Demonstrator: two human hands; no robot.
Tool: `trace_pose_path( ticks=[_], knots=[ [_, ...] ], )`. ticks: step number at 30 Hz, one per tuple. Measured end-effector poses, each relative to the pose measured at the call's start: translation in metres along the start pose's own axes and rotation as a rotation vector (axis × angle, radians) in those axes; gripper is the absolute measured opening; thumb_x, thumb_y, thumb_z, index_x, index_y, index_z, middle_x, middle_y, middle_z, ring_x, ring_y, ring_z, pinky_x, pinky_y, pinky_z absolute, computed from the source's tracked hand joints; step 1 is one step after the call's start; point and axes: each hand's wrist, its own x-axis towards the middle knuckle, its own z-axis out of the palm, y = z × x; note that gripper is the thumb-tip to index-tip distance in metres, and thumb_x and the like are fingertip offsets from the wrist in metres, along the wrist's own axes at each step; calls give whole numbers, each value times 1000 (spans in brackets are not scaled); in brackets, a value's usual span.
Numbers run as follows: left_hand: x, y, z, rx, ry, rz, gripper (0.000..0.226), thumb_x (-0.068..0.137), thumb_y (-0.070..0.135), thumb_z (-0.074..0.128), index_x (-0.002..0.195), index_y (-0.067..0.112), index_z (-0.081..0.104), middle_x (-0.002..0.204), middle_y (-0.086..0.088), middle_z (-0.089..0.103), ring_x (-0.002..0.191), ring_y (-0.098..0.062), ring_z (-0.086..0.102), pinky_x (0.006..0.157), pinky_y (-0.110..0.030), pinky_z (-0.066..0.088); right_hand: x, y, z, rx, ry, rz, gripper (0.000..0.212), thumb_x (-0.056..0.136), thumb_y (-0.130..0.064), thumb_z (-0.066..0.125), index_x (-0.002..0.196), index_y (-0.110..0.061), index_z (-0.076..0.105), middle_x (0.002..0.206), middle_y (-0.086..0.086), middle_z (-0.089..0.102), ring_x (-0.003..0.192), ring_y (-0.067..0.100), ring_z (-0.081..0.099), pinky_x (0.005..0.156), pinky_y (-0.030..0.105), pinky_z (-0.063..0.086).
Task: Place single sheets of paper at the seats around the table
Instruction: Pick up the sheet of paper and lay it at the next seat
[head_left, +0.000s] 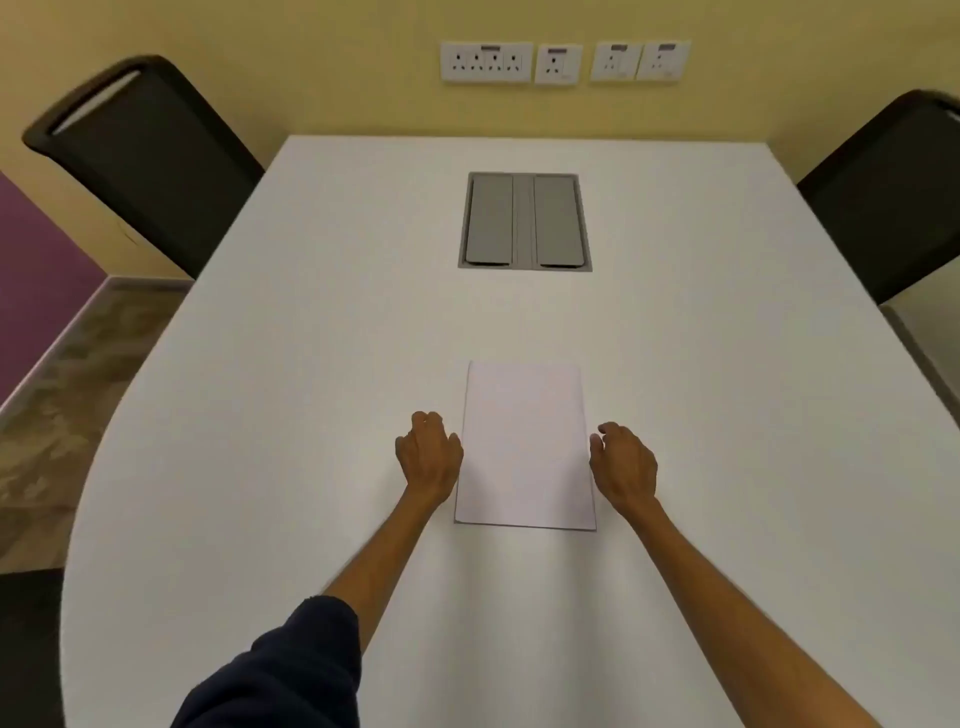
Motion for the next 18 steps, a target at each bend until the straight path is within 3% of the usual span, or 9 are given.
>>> trace_pose_path(
  ticks=[2,5,11,18],
  knots=[
    [-1,-4,9,-58,-26,-91,32,94,21,53,122,5,55,134,-11,49,98,-32,63,84,-34,40,2,2,9,-2,-23,43,33,101,-26,42,124,-9,60,120,11,65,109,31,62,88,37,46],
    [-8,-12,25,-49,-67,-160,30,96,23,52,121,5,55,127,-13,52,98,-34,62,79,-33,39,0,5,26,-41,-67,115,30,100,-26,46,116,-10,64,114,11,66,104,31,63,81,34,47],
    [-7,-16,43,-86,-109,-214,38,97,33,52,124,7,57,129,-13,55,113,-34,58,93,-38,41,-2,5,47,13,-80,213,28,94,-29,57,109,-6,65,110,13,66,99,33,64,75,34,46],
    [-3,-14,53,-166,-98,-217,37,95,33,57,122,8,61,128,-13,58,114,-33,59,94,-38,43,-1,3,53,57,-63,247,28,95,-26,58,112,-5,62,113,14,64,101,34,63,80,36,49]
  ],
)
